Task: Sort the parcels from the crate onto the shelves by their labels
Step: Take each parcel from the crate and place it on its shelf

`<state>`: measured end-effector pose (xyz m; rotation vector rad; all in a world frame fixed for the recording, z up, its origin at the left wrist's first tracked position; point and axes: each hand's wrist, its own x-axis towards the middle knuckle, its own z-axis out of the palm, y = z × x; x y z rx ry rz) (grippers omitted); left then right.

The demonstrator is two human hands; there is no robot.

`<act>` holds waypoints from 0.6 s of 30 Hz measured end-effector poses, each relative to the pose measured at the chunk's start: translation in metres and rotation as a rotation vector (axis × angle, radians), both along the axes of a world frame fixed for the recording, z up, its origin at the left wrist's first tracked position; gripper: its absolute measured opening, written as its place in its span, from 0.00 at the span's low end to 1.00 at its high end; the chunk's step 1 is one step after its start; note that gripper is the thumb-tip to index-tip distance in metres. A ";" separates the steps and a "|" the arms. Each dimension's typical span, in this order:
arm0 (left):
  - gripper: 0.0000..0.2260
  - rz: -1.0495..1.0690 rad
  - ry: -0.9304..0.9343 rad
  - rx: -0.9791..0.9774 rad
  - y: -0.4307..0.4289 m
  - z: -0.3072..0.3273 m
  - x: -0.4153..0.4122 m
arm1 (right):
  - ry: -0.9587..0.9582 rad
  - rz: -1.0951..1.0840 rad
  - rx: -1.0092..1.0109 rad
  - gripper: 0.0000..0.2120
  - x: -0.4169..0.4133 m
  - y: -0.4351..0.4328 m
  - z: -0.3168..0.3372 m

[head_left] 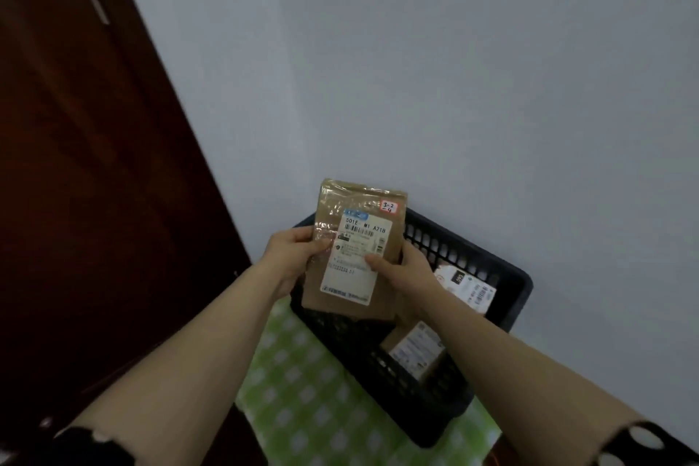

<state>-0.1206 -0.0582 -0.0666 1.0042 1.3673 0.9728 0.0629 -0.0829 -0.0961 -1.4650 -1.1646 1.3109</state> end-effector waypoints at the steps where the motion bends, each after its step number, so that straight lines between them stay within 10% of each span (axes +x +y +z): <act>1: 0.07 0.037 -0.012 0.026 -0.008 0.008 -0.014 | -0.017 0.034 0.024 0.21 -0.013 0.000 0.008; 18: 0.12 0.665 0.008 0.198 -0.243 0.092 -0.317 | -0.049 0.571 0.307 0.24 -0.351 -0.132 0.097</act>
